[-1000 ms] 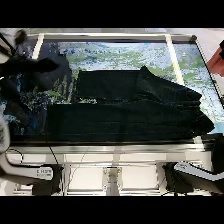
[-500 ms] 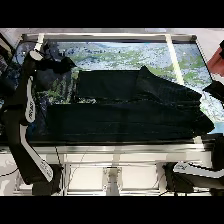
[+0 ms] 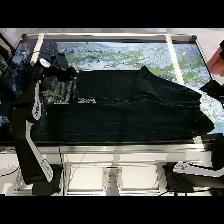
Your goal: Fold the clothes and pants, and hang the long-sleeved shirts on hangers.
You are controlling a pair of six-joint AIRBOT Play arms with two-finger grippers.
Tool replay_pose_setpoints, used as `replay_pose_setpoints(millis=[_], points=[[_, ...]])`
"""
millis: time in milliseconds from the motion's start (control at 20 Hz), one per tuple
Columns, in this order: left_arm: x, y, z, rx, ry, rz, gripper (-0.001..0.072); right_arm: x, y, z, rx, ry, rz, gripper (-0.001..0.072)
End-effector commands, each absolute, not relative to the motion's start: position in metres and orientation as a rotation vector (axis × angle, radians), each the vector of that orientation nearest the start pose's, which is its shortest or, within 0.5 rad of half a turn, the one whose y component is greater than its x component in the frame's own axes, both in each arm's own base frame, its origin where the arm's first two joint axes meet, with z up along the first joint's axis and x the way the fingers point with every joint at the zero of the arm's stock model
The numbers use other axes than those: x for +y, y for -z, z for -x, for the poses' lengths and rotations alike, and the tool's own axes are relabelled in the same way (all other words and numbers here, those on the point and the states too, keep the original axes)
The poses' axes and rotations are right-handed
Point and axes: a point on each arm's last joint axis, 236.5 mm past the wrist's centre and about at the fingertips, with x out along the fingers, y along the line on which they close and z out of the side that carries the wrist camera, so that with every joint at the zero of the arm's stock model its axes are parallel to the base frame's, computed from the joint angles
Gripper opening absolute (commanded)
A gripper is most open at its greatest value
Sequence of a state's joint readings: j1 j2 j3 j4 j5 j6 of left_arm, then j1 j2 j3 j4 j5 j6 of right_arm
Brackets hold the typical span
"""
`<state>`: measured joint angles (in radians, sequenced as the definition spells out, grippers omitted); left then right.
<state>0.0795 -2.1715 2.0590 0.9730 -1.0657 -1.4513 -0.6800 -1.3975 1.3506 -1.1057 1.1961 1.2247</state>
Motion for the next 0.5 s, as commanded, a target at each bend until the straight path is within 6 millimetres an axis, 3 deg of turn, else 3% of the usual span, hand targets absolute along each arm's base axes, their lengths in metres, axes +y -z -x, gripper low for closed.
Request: replay_pose_setpoints(millis=[0, 450], points=[[-0.071, 0.073, -0.613, 1.114, 0.291, 0.497, 0.0547, -0.189, -0.049, -0.392, 1.033, 0.133, -0.492, 0.0536], [-0.094, 0.091, -0.597, 1.195, 0.336, 0.492, 0.0485, -0.190, -0.049, -0.393, 1.030, 0.135, -0.490, 0.0535]])
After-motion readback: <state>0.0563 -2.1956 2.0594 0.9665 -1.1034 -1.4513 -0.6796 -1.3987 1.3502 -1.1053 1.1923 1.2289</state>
